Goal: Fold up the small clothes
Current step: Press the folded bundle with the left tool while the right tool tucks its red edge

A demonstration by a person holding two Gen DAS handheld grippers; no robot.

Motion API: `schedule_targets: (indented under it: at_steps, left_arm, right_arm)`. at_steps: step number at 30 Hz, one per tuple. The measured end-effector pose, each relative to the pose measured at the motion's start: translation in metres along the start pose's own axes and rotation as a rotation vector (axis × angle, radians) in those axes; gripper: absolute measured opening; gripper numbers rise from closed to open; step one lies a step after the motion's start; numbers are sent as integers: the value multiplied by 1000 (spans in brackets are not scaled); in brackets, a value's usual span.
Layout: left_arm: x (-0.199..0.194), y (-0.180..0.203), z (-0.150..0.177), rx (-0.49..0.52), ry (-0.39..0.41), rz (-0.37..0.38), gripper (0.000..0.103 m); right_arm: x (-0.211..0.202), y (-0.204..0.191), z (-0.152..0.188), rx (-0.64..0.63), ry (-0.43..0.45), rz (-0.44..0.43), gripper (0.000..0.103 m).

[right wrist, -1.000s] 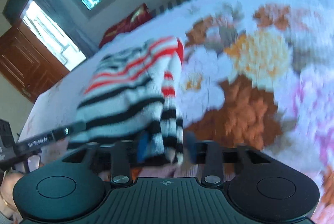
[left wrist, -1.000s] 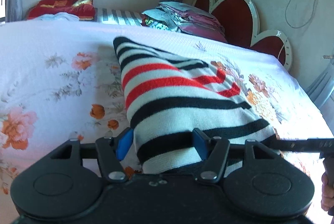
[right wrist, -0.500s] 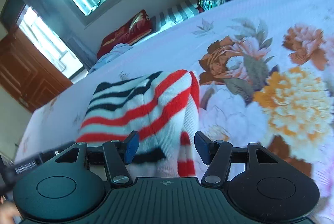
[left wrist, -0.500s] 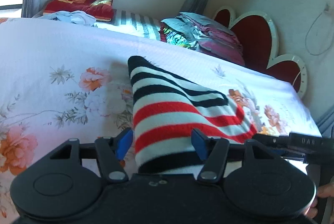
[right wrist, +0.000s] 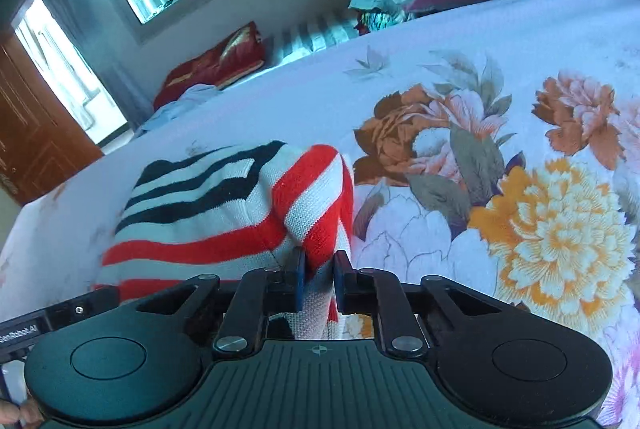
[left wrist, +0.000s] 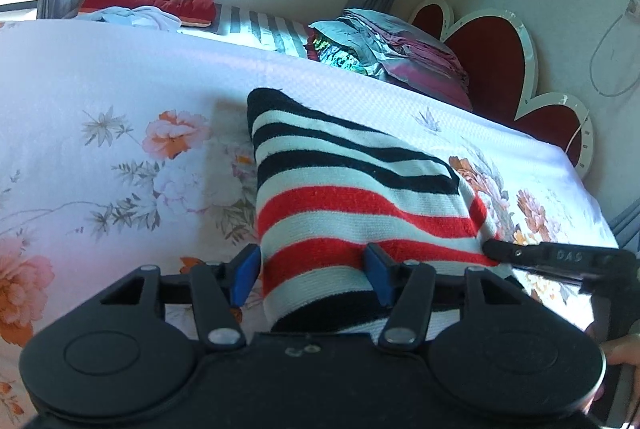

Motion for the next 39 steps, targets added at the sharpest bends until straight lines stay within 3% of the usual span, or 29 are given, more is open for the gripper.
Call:
schedule_targets:
  at_steps: [3, 5, 7, 19, 21, 22, 27, 29, 33, 35, 39]
  left_arm:
    - [-1, 4, -4, 36, 3, -7, 59]
    - [-2, 5, -7, 43, 10, -9, 60]
    - [-3, 7, -11, 45, 21, -11, 61]
    - [26, 8, -36, 16, 29, -22, 61]
    - [34, 5, -39, -9, 20, -26, 61]
    - [38, 3, -40, -19, 16, -28, 61]
    - [53, -6, -43, -67, 9, -38, 60]
    - [59, -8, -43, -75, 7, -44, 59]
    - [67, -9, -38, -79, -2, -48, 58]
    - [69, -7, -34, -53, -1, -52, 60]
    - [77, -10, -26, -43, -27, -65, 65]
  right_arm:
    - [-4, 2, -11, 43, 9, -22, 19]
    - [-6, 1, -18, 48, 37, -30, 48]
    - [-4, -2, -22, 16, 46, -20, 69]
    - [38, -8, -34, 12, -1, -7, 67]
    - [43, -10, -33, -7, -12, -5, 44]
    - [45, -10, -32, -9, -18, -10, 40]
    - [51, -10, -31, -2, -23, -18, 39]
    - [51, -11, -31, -23, -17, -23, 18]
    - [49, -17, -32, -108, 27, 14, 16]
    - [54, -12, -22, -164, 22, 89, 16]
    - [61, -3, -16, -145, 9, 95, 17]
Point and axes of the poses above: each gripper's, at about its wrist camera, not at the fingertips, and x roughly the way its jaws point, y to its right, z to its underside, the point moved 3 cm from there along x, roughly the way its jaws point, and after that the axes turned 15 degrees about y, right-handed, at the moved point
